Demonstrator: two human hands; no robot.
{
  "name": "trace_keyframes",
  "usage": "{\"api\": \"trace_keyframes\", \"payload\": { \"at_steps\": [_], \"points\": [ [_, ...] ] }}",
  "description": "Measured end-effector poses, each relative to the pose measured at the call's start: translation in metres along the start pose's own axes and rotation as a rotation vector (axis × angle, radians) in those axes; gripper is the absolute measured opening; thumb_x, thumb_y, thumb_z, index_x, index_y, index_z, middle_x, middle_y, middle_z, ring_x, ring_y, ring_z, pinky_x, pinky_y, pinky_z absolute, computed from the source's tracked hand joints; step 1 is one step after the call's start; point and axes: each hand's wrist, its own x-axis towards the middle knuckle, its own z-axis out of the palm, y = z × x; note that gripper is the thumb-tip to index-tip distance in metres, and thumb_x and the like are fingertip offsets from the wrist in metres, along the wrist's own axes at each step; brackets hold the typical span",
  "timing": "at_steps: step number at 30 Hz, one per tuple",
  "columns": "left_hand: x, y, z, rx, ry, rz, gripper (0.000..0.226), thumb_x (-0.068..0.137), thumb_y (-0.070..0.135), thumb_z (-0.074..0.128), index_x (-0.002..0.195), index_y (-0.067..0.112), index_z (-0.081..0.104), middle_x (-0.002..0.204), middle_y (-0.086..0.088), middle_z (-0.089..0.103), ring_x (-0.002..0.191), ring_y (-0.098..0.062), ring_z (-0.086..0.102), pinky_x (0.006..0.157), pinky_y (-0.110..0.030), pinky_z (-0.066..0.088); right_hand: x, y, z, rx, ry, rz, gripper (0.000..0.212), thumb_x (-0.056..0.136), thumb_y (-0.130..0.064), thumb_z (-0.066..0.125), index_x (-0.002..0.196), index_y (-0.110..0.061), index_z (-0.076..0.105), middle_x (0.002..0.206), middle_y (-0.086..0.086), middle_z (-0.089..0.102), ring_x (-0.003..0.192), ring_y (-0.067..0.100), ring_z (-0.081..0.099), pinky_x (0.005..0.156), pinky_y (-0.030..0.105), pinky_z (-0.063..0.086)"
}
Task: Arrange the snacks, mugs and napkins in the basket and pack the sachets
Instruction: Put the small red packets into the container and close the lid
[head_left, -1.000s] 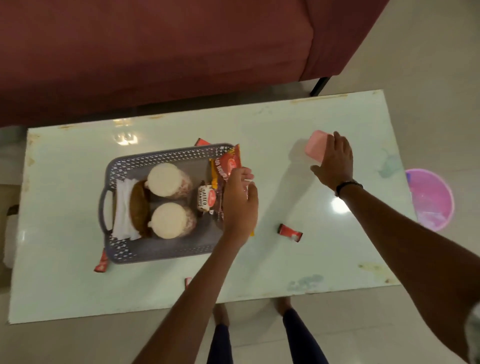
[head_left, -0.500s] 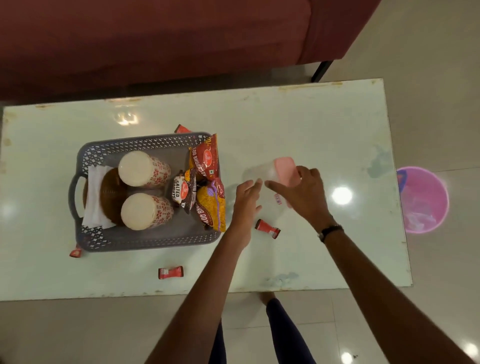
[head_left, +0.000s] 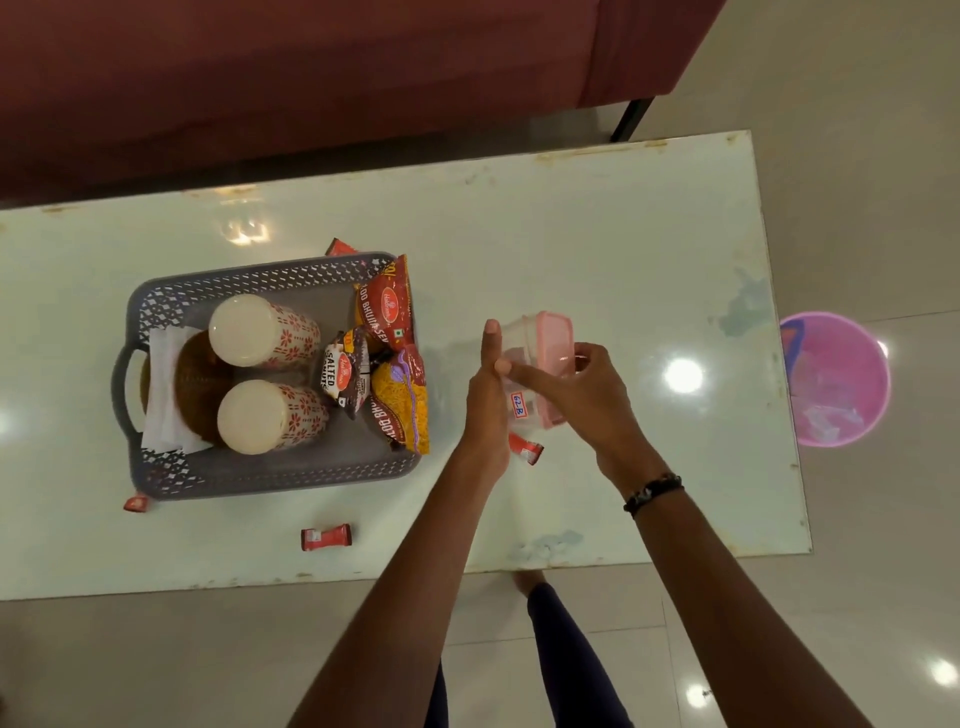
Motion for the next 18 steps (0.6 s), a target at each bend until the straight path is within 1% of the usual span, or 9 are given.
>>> {"api": "trace_keyframes", "payload": {
  "at_steps": [3,5,7,8,10,12,13,15,18],
  "points": [
    [0.004,0.002,-0.011,-0.137,-0.013,-0.042,0.083,0.085,0.072,0.024,0.131,0.008,0.051,0.131,-0.018,0.058,0.120,-0.030,0.057,0.103,-0.049,0.044,0.007,-0.001,-0.017,0.218,-0.158,0.110,0.075,0.051,-0.061,0.080,0.111,-0.024,0.053,0.109,0.000,0.068,0.089,0.007,0.068,0.063,0.020,0.050],
    [0.007,0.004,-0.016,-0.167,-0.044,-0.052,0.081,0.089,0.067,0.020,0.135,0.005,0.045,0.137,-0.020,0.052,0.127,-0.031,0.051,0.107,-0.052,0.039,0.012,0.000,-0.024,0.220,-0.222,0.108,0.075,0.055,-0.059,0.079,0.114,-0.026,0.047,0.109,-0.006,0.065,0.093,0.002,0.066,0.064,0.020,0.051],
    [0.009,0.008,-0.015,-0.161,-0.003,-0.034,0.068,0.095,0.056,0.020,0.137,0.007,0.041,0.141,-0.018,0.048,0.129,-0.030,0.048,0.103,-0.051,0.041,0.016,0.003,-0.025,0.228,-0.245,0.091,0.060,0.064,-0.051,0.078,0.111,-0.027,0.048,0.107,-0.007,0.065,0.091,0.000,0.066,0.066,0.021,0.054],
    [0.012,0.011,-0.013,-0.149,0.044,-0.029,0.062,0.097,0.052,0.022,0.137,0.009,0.040,0.142,-0.017,0.047,0.129,-0.030,0.047,0.099,-0.051,0.043,0.019,0.005,-0.024,0.246,-0.250,0.098,0.060,0.067,-0.049,0.078,0.113,-0.026,0.047,0.109,-0.006,0.065,0.094,0.001,0.065,0.071,0.023,0.054],
    [0.018,0.016,-0.009,-0.099,0.131,-0.030,0.061,0.096,0.053,0.025,0.137,0.010,0.038,0.142,-0.015,0.045,0.129,-0.032,0.047,0.093,-0.050,0.043,0.023,0.008,-0.023,0.296,-0.266,0.138,0.068,0.070,-0.048,0.077,0.123,-0.023,0.043,0.114,-0.005,0.064,0.104,0.005,0.063,0.081,0.029,0.053],
    [0.024,0.020,-0.006,-0.057,0.148,-0.021,0.064,0.092,0.057,0.034,0.139,0.014,0.036,0.141,-0.015,0.044,0.128,-0.032,0.047,0.097,-0.051,0.044,0.029,0.011,-0.020,0.335,-0.281,0.155,0.069,0.072,-0.048,0.076,0.126,-0.023,0.042,0.117,-0.005,0.063,0.107,0.005,0.062,0.084,0.030,0.052],
    [0.027,0.021,-0.006,-0.023,0.157,-0.006,0.062,0.091,0.054,0.041,0.140,0.015,0.034,0.140,-0.014,0.044,0.126,-0.031,0.047,0.099,-0.051,0.044,0.031,0.013,-0.019,0.357,-0.282,0.154,0.067,0.072,-0.047,0.076,0.125,-0.024,0.043,0.119,-0.005,0.063,0.108,0.005,0.061,0.087,0.031,0.052],
    [0.033,0.019,-0.007,0.106,0.210,0.025,0.059,0.092,0.038,0.052,0.140,0.014,0.029,0.139,-0.014,0.046,0.116,-0.026,0.050,0.095,-0.042,0.045,0.037,0.017,-0.017,0.409,-0.289,0.150,0.063,0.073,-0.044,0.077,0.123,-0.023,0.046,0.121,-0.003,0.062,0.112,0.006,0.061,0.094,0.034,0.052],
    [0.045,0.019,-0.011,0.292,0.281,0.046,0.050,0.093,0.025,0.051,0.138,0.017,0.031,0.138,-0.012,0.047,0.119,-0.026,0.050,0.095,-0.037,0.042,0.043,0.025,-0.019,0.489,-0.327,0.162,0.060,0.077,-0.039,0.074,0.127,-0.018,0.048,0.121,-0.003,0.063,0.117,0.009,0.058,0.099,0.035,0.050]
  ]
}}
